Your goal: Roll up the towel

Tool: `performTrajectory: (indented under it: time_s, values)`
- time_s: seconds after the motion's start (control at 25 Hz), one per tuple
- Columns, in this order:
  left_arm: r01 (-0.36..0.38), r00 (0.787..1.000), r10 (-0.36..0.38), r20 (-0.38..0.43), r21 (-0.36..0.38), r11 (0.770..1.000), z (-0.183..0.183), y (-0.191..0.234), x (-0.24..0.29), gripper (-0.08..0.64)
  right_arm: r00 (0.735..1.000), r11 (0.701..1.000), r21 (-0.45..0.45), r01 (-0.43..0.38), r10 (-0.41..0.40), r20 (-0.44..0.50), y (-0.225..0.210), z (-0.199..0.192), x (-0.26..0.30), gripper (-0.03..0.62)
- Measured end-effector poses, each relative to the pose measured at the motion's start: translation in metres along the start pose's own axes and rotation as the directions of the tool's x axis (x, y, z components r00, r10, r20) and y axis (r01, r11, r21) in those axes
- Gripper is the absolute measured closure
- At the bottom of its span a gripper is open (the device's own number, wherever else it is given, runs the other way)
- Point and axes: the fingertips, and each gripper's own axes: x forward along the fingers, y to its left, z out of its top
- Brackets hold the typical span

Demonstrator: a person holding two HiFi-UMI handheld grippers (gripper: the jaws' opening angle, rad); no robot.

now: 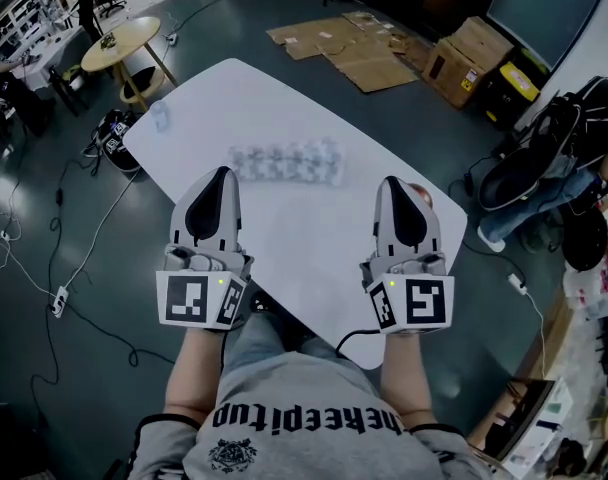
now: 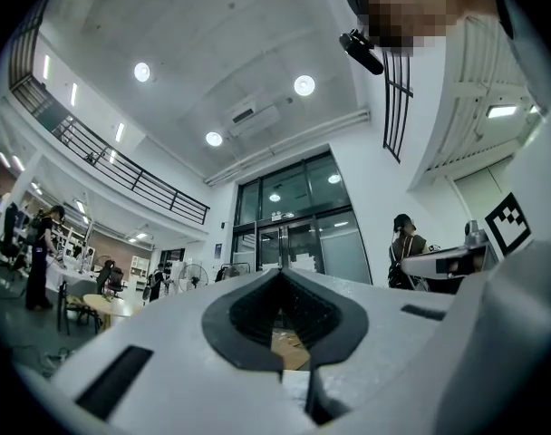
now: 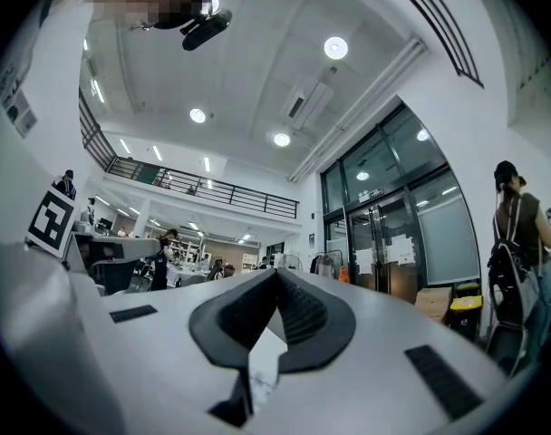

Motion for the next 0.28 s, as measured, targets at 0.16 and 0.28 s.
performTrajectory:
  time_s: [0.16,0.28]
  values:
    - [-0.001,1.0,0.001,0.014,0.047,0.999,0.0017,-0.0002,0.0032,0.555,1.0,1.0,0.003,-0.01,0.01,0.0,0.0022,-0.001,0.0043,0.591]
    - [-0.007,1.0,0.006,0.017,0.065,0.998,0.0016,0.0011,0.0056,0.555,1.0,1.0,0.004,-0.015,0.015,-0.001,0.0037,-0.0026,0.0071,0.591]
